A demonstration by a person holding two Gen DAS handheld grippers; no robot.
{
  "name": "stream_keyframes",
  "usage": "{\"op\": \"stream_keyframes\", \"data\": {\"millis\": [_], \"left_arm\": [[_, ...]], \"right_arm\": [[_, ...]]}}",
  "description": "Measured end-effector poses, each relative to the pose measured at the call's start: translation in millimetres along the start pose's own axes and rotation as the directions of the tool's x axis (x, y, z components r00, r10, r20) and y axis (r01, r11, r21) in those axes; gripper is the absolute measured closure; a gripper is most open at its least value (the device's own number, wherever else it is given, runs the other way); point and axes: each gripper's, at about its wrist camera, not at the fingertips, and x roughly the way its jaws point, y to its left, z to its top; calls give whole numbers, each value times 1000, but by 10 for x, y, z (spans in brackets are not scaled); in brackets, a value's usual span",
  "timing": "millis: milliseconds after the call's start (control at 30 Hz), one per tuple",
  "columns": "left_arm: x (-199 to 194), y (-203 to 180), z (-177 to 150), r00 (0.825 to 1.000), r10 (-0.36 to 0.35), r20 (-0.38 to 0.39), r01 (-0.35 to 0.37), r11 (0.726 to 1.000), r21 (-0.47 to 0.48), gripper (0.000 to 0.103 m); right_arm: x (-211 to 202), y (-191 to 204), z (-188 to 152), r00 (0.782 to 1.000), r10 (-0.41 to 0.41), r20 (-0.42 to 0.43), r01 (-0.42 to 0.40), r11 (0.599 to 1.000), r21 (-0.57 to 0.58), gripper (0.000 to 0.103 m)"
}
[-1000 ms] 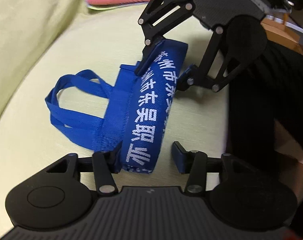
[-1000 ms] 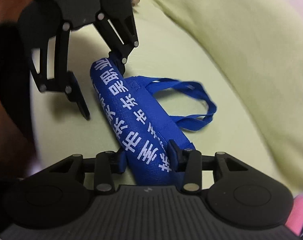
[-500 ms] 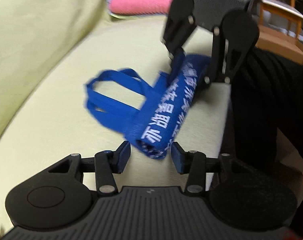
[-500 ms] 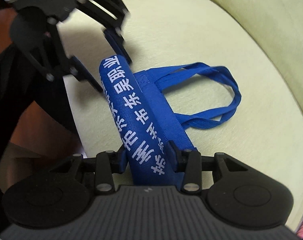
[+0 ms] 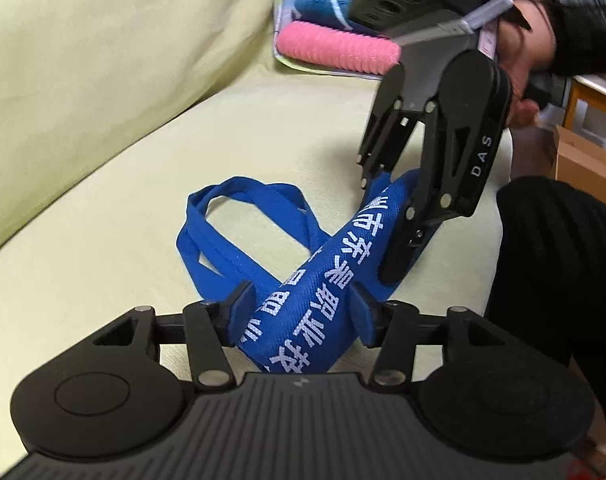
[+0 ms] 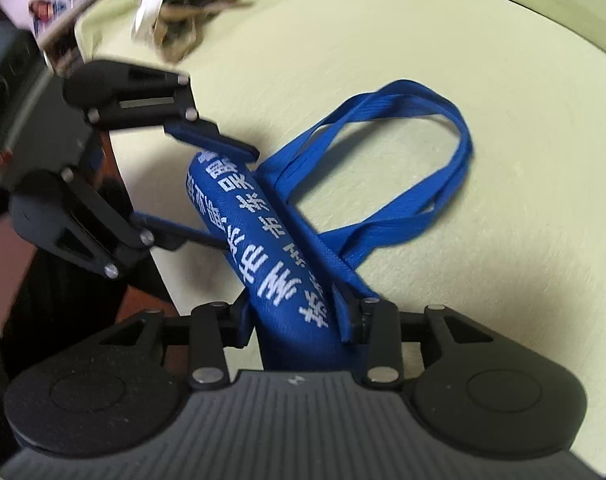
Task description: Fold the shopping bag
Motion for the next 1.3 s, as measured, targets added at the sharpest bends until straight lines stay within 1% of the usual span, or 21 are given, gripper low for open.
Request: {"op": "stream_keyframes", "data": {"millis": [133,200,300,333,433,467,533,633,767,933,1033,1167,1233,1300], "left_arm": [[42,90,-9,999,-37,-14,36,999,-10,47],[62,141,-16,998,-62,-21,62,998,-18,46],[108,174,-27,996,-85,-32,84,996,-5,45],[126,186,-24,995,-91,-34,91,996,-2,45],[142,223,-21,993,-111,-40,111,994,2,44],[158,240,-20,992,-117,-41,117,993,1,44],[143,255,-24,992,-117,-44,117,993,1,43],[149,238,-30,994,-100,-39,100,995,6,40],[93,171,-68,998,-62,-24,62,998,12,38],[35,86,-55,1000,-9,-18,9,1000,-4,38],[-56,90,-49,1000,19,-6,-20,998,-65,43],[-196,121,-55,997,61,39,-55,986,-158,43],[-184,157,-54,996,81,45,-70,975,-209,43],[-105,182,-49,995,94,29,-84,966,-245,44]], "right_arm": [[-47,-58,-141,996,28,84,-32,998,46,69],[-74,-39,-203,993,20,119,-27,998,54,68],[-140,-25,-303,987,3,158,-14,998,69,65],[-173,-39,-316,986,-2,165,-11,997,76,61],[-276,-83,-359,982,-13,186,-7,995,101,60],[-305,-98,-381,981,-10,193,-13,993,121,60],[-265,-153,-398,978,-5,208,-39,977,208,60],[-252,-174,-471,972,-24,235,-60,937,344,60],[-240,-106,-576,967,-44,251,-78,887,455,60],[-201,-107,-666,958,-42,283,-121,837,533,60],[-185,-102,-713,955,-30,296,-147,818,556,60],[-143,-126,-739,950,-19,311,-172,799,577,61],[-129,-151,-741,949,-15,316,-182,793,582,62],[-127,-178,-772,946,-6,325,-197,785,587,62]]}}
